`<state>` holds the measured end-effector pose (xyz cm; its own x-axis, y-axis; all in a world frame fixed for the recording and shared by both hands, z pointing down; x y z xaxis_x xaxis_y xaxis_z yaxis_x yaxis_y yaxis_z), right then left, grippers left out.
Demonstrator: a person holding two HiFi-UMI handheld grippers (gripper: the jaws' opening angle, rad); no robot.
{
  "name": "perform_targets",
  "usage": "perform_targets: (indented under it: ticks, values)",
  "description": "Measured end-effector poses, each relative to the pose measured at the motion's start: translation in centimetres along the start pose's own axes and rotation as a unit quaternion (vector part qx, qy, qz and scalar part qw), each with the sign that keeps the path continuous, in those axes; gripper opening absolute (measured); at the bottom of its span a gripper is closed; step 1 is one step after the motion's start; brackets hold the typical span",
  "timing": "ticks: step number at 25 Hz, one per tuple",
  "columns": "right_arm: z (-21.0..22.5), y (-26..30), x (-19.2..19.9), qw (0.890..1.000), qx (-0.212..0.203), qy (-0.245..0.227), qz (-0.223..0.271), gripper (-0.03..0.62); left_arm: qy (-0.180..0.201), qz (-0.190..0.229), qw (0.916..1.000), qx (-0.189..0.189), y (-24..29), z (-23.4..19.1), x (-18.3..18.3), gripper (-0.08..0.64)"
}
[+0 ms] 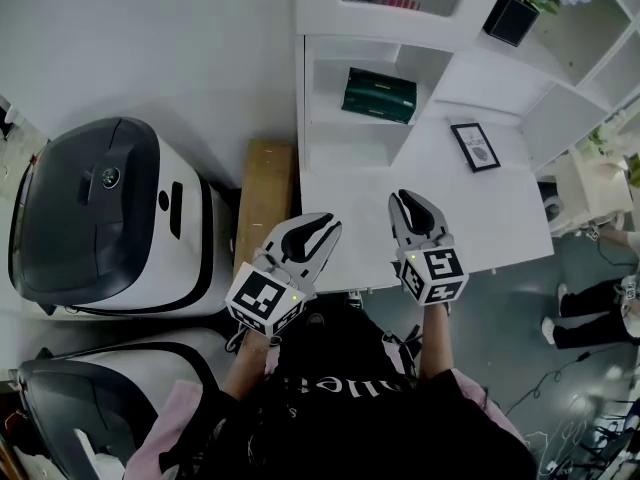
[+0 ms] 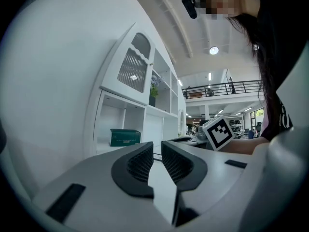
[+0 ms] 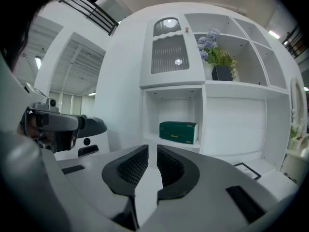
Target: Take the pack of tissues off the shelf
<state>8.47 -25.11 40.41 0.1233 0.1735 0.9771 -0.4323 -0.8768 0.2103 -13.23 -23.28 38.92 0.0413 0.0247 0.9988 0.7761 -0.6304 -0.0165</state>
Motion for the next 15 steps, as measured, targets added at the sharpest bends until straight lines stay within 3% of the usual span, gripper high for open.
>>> perform_targets:
  ticks: [15]
  values:
    - [12.6, 8.6, -1.7, 1.000, 0.012, 0.018, -0.002, 0.067, 0.018, -0.014, 0.9984, -0.051, 5.1, -1.6, -0.5, 0.063]
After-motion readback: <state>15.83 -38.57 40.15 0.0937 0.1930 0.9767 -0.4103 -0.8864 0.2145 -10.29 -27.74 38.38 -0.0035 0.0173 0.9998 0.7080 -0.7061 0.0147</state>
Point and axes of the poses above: the fingertips, and each gripper's own axes: y forward along the fingers, z to its right, x out of its underside, the point moved 8 cm from there along -y, backward along the fingers, and after that the axes turned 7 degrees about -x, right-handed, at the moved point
